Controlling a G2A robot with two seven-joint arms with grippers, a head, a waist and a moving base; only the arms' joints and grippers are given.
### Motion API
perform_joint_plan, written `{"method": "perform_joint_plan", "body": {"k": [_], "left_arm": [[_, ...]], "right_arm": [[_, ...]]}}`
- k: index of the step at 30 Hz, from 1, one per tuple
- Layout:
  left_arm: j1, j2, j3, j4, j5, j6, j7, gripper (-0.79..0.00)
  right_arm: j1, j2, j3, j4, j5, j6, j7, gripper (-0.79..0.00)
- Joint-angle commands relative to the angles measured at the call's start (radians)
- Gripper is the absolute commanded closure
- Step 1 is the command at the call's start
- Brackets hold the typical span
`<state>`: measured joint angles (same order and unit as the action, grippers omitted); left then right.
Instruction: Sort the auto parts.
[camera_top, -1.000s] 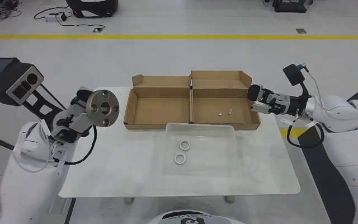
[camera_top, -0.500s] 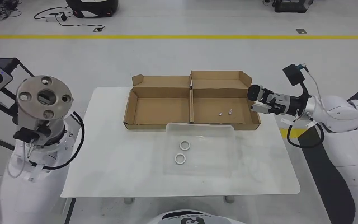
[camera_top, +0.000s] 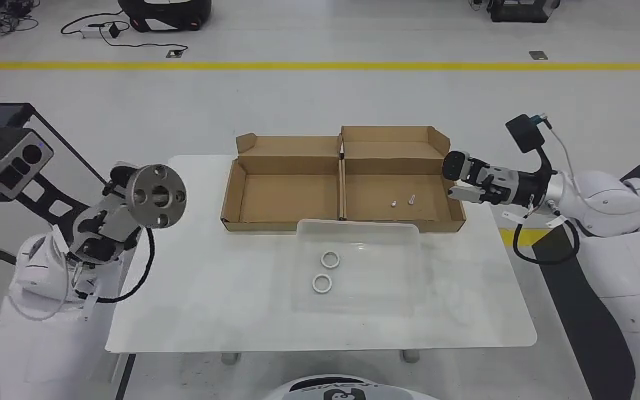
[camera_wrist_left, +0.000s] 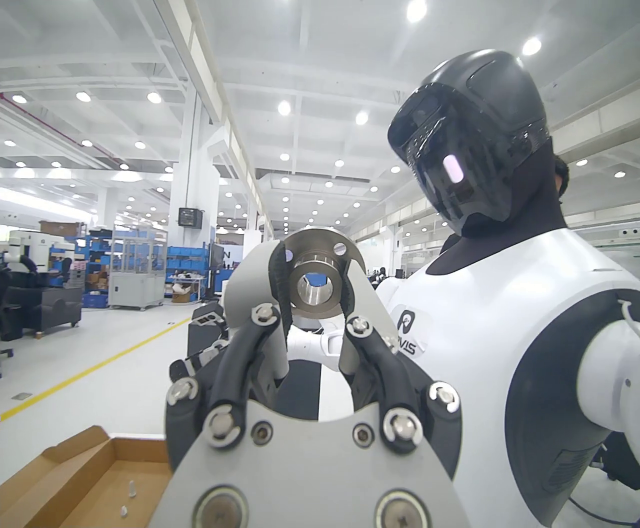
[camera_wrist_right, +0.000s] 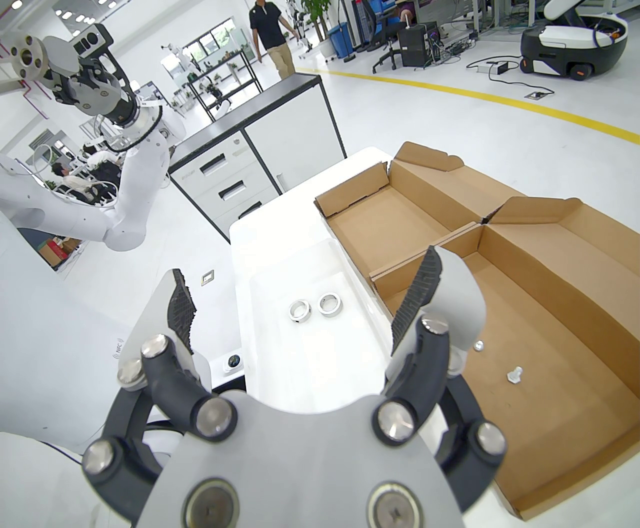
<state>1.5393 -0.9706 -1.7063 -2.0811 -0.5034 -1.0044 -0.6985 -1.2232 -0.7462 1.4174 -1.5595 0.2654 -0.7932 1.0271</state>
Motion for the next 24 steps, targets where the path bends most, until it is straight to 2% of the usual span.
{"method": "perform_joint_plan", "body": {"k": [1,7,11,24], "left_arm": [[0.001,0.001,-0.008,0.002,0.041,0.01,-0.016,0.0],[0.006,0.0,-0.022,-0.001,0.104,0.013,-0.014,0.0],[0.012,-0.001,-0.026,-0.005,0.089,0.007,0.012,0.0],[0.027,-0.002,-0.019,-0.005,-0.133,0.04,0.075,0.0]], "right_arm": [[0.0,0.0,0.0,0.0,0.0,0.0,0.0,-0.785],[0.0,0.0,0.0,0.0,0.0,0.0,0.0,-0.785],[0.0,0.0,0.0,0.0,0.0,0.0,0.0,-0.785],[0.0,0.0,0.0,0.0,0.0,0.0,0.0,-0.785]]}}
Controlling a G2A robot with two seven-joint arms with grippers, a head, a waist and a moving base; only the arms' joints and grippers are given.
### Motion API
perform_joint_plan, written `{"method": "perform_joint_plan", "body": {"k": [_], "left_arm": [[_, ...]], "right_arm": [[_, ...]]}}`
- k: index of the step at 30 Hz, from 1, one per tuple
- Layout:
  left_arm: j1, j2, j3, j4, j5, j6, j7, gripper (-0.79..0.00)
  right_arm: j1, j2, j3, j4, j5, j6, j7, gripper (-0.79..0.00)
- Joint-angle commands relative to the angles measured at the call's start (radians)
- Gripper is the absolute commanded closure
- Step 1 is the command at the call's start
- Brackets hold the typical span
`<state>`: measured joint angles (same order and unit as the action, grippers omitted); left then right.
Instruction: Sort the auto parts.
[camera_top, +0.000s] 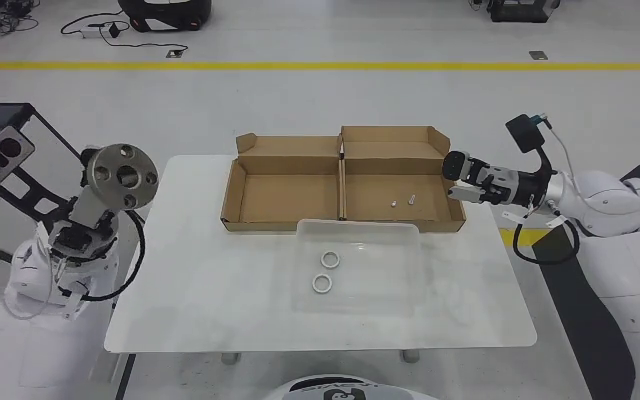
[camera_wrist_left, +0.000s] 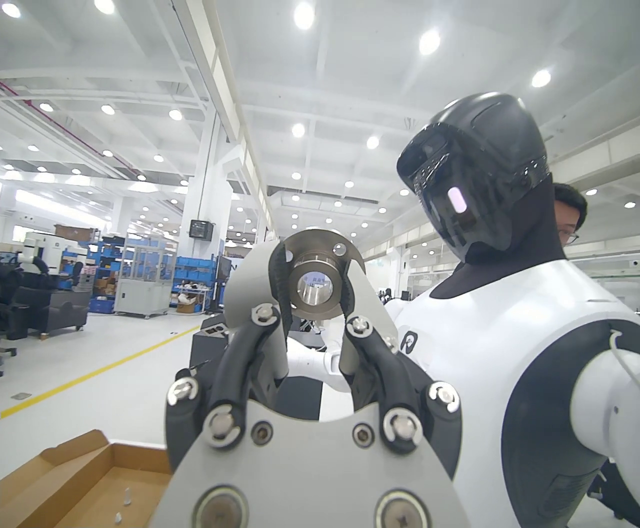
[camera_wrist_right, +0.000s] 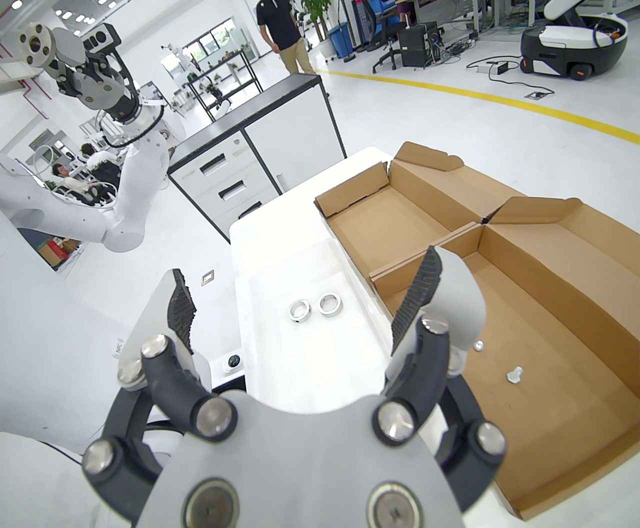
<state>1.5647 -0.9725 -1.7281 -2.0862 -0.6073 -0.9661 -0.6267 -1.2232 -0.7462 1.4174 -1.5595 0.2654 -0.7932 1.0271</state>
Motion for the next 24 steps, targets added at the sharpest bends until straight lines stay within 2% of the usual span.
{"method": "perform_joint_plan", "body": {"k": [1,12,24], "left_arm": [[0.002,0.0,0.003,0.001,-0.047,0.003,0.001,0.0],[-0.001,-0.003,-0.013,0.029,-0.082,0.015,-0.05,0.0],[-0.012,-0.004,-0.041,0.051,0.055,0.016,-0.112,0.0]], "right_arm": [[0.0,0.0,0.0,0.0,0.0,0.0,0.0,-0.785],[0.0,0.0,0.0,0.0,0.0,0.0,0.0,-0.785],[0.0,0.0,0.0,0.0,0.0,0.0,0.0,-0.785]]}}
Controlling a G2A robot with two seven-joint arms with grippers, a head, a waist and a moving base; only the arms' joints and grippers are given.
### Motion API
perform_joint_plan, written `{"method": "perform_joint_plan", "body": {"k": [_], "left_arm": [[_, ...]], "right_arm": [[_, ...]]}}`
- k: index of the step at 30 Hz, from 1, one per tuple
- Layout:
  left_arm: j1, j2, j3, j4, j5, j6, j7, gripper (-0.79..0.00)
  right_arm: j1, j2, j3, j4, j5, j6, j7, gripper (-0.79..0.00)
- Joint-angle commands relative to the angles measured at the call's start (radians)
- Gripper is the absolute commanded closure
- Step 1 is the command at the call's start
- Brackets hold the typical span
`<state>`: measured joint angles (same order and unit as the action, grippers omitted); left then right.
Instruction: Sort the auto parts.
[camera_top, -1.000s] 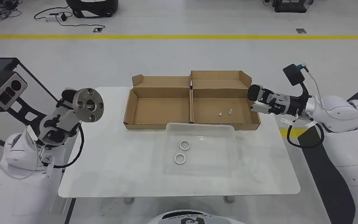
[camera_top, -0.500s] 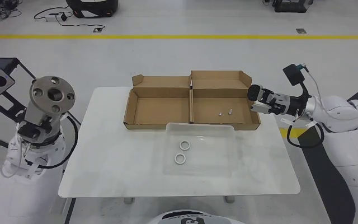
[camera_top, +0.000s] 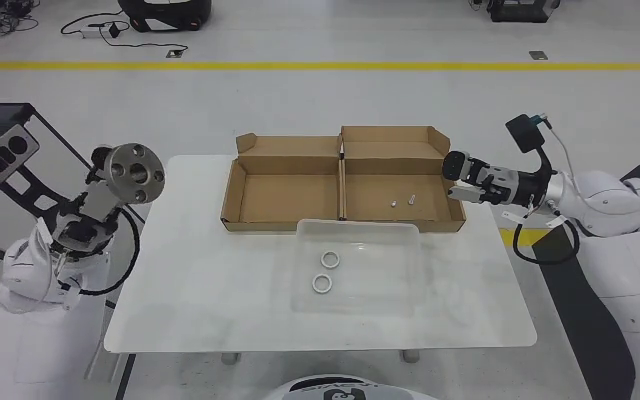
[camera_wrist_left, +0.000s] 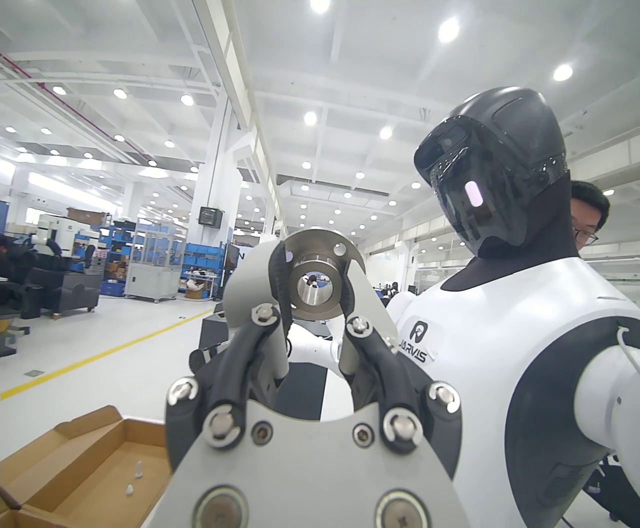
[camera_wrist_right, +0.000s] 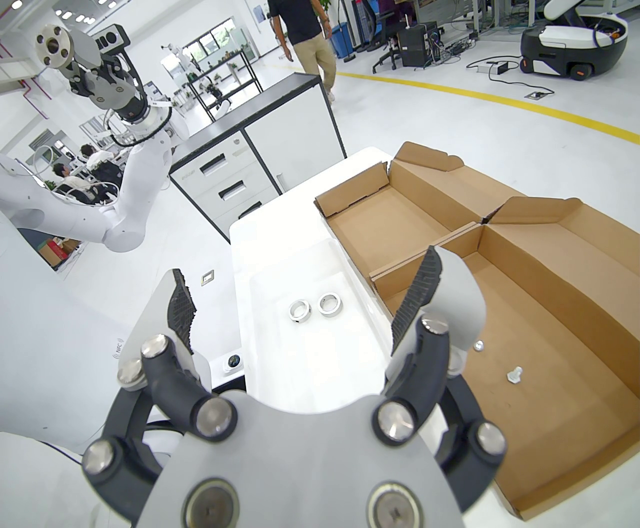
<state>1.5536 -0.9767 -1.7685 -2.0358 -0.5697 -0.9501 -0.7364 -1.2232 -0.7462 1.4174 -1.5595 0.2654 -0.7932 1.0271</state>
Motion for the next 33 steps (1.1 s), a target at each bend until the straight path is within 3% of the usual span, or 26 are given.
{"method": "perform_joint_plan", "body": {"k": [1,8,33], "left_arm": [[0.0,0.0,0.0,0.001,0.028,0.003,-0.004,0.0],[-0.004,-0.003,0.007,-0.001,0.057,-0.004,0.012,0.0],[-0.024,-0.004,0.036,-0.017,-0.163,-0.062,-0.031,0.0]], "right_arm": [[0.0,0.0,0.0,0.0,0.0,0.0,0.0,-0.785],[0.0,0.0,0.0,0.0,0.0,0.0,0.0,-0.785],[0.0,0.0,0.0,0.0,0.0,0.0,0.0,-0.785]]}}
